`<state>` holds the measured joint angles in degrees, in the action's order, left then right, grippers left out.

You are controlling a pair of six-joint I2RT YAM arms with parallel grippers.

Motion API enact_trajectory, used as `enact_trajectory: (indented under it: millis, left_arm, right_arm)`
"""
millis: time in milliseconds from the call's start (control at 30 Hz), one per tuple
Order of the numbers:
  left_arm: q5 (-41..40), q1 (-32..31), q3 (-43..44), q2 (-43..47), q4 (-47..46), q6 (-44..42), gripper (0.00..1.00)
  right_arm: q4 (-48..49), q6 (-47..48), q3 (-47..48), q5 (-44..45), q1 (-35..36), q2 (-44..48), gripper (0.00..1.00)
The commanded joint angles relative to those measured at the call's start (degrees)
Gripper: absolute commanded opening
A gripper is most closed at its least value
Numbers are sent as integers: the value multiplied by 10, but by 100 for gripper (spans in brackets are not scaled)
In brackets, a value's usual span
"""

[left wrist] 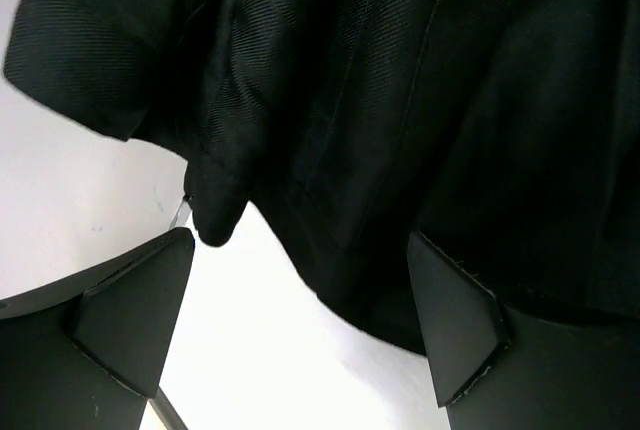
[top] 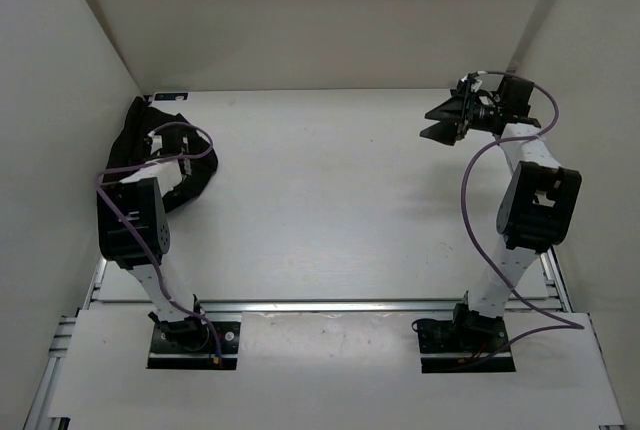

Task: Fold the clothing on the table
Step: Move the skirt to the center of the board

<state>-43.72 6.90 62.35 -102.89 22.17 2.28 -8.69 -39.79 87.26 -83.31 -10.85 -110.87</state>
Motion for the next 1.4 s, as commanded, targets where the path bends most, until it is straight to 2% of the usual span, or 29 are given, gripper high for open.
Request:
enact_trajectory:
  millis: [0,167,300,500,733,867,1000,1233,1367]
  left_arm:
    - [-2,1,20,-10,-17,-11,98]
    - [-4,-1,27,-35,-19,-16,99]
    - [-14,5,31,-50,-19,-12,85]
    - [-15,14,24,-52,-23,-12,84]
    - [-43,-17,22,-23,-29,-23,85]
    - [-36,-27,-6,0,-65,-57,92]
    - [-49,-27,-8,9,-68,-47,92]
    - [-38,-9,4,-15,-70,-44,94]
    - [-52,-12,16,-30,-85,-54,95]
  right_arm:
    - [83,-57,-20,-31,-21,43,89]
    - [104,-66,-28,-40,-48,49,88]
    - [99,-64,-36,-42,-67,56,89]
    - [102,-63,-48,-47,-72,62,89]
    - [119,-74,-45,-41,-65,55,89]
    - [136,-85,-38,-41,-58,46,89]
    - [137,-80,-37,-44,-53,46,89]
    - [103,-58,-26,-44,-49,48,89]
    - [44,-23,4,-39,-46,39,89]
